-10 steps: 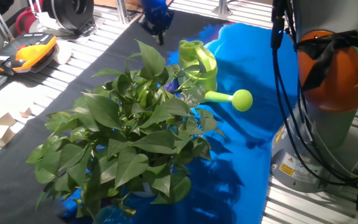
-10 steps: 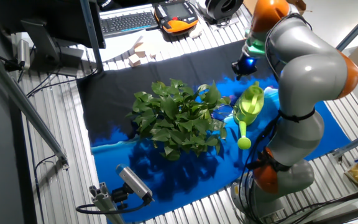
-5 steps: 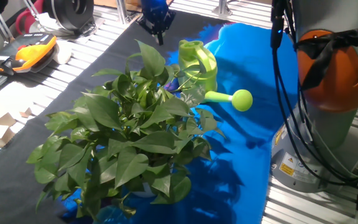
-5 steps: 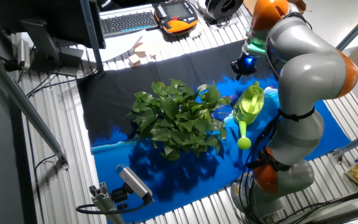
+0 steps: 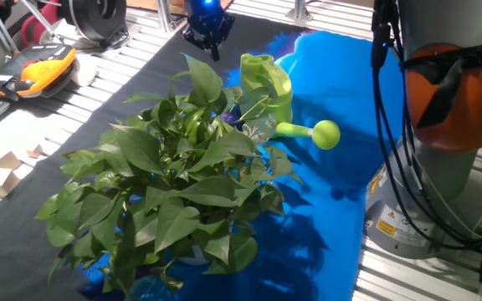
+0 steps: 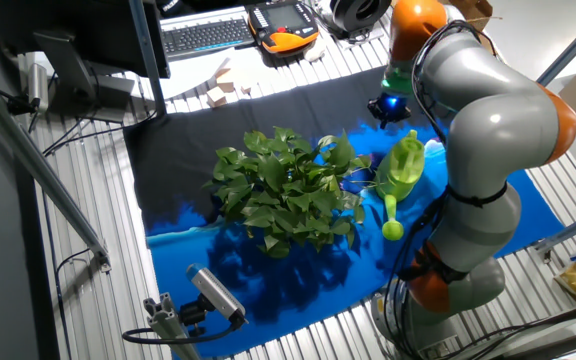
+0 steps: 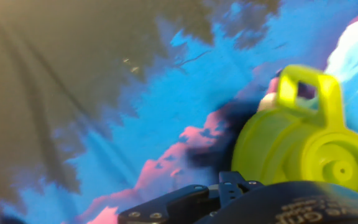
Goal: Water the plant
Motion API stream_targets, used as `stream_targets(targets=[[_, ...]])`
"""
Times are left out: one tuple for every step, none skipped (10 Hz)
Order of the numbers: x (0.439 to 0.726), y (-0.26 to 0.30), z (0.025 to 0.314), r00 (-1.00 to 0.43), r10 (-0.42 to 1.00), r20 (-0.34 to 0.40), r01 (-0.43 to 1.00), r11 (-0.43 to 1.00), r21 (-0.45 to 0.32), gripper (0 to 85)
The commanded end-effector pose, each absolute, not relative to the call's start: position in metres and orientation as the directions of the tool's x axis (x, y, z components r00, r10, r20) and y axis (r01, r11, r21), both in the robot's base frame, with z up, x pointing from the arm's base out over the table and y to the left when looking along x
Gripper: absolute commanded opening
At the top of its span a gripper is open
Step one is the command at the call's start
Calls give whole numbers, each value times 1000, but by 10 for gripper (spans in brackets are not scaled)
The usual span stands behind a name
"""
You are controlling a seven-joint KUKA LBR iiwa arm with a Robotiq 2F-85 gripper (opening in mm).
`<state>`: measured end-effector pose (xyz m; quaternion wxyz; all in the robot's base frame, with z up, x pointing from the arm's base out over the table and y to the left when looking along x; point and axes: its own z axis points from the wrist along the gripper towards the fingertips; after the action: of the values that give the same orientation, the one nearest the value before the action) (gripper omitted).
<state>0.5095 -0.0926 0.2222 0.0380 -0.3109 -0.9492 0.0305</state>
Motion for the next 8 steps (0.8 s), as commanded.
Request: stream_targets(targets=[[510, -93, 222, -804, 593, 45, 588, 804, -89, 0], [510, -93, 222, -806, 591, 32, 586, 804, -103, 0], [510, -93, 222, -800, 600, 18, 595, 796, -107, 0], [510, -93, 222, -797, 604, 0, 599, 791, -126, 0], [510, -93, 222, -790, 614, -10, 610, 782, -127, 0], [510, -93, 222, -788, 615, -22, 611, 779, -138, 0], [510, -93, 222, -789, 615, -12, 611, 781, -132, 0], [510, -93, 222, -791, 612, -7, 608, 783, -135, 0]])
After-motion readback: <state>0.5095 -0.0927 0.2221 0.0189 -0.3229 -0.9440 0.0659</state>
